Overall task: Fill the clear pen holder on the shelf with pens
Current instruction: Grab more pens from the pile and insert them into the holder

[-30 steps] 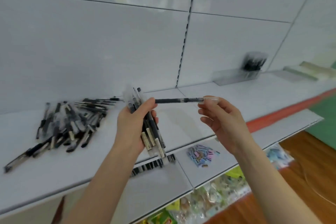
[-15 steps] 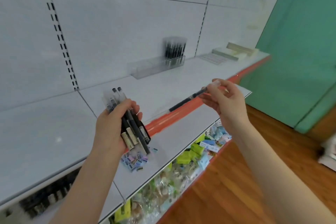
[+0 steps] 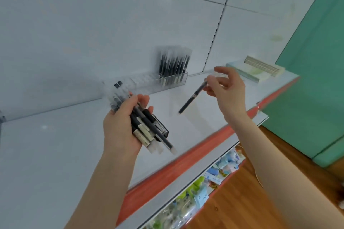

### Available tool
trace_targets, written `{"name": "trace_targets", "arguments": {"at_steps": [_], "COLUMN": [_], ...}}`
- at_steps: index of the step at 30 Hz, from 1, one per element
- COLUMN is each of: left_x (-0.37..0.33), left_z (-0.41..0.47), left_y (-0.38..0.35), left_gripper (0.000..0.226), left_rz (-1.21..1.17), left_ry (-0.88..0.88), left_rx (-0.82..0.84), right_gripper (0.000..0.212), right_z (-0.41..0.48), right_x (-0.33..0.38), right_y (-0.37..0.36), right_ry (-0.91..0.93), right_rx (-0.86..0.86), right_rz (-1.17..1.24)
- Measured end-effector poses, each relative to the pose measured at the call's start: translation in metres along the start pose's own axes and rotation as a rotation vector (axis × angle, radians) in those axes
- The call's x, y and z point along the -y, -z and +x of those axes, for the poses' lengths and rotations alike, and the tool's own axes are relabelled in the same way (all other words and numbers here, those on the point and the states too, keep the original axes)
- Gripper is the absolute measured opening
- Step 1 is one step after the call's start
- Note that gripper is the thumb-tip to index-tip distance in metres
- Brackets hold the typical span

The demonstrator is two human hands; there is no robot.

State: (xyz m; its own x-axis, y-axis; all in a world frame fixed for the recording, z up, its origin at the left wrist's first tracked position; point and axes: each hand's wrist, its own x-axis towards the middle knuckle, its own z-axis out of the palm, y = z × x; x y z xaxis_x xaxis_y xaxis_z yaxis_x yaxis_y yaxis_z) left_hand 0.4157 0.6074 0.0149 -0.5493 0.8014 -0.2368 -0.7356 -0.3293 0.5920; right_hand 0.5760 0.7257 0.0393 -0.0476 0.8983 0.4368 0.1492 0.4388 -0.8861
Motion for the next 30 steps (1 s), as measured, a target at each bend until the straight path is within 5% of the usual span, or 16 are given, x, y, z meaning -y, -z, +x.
{"name": "trace_targets", "arguments": {"at_steps": [6,16,30], "left_x": [0.009,0.022,0.067], "left_z": [0.023,0.048,0.059], "left_y": [-0.014,-0.046,-0.079], "left_gripper": [0.014,0.009,0.006], "left_rz": [-0.039,-0.037,-0.093], "left_ry": [-0.074,-0.313,-0.459], "left_rx": [-0.1,-0.267,-0.39], "right_gripper": [0.014,0.016,0.01], "right_z": [0.066,0.159,0.201], "right_x": [-0.007,-0.022,-0.038], "right_y": [-0.032,-0.111,-0.122], "right_ry": [0.12,0.364,0.591], "right_rx": [0.043,0.379,0.733], "right_rz": [0.081,0.014,-0.18]}}
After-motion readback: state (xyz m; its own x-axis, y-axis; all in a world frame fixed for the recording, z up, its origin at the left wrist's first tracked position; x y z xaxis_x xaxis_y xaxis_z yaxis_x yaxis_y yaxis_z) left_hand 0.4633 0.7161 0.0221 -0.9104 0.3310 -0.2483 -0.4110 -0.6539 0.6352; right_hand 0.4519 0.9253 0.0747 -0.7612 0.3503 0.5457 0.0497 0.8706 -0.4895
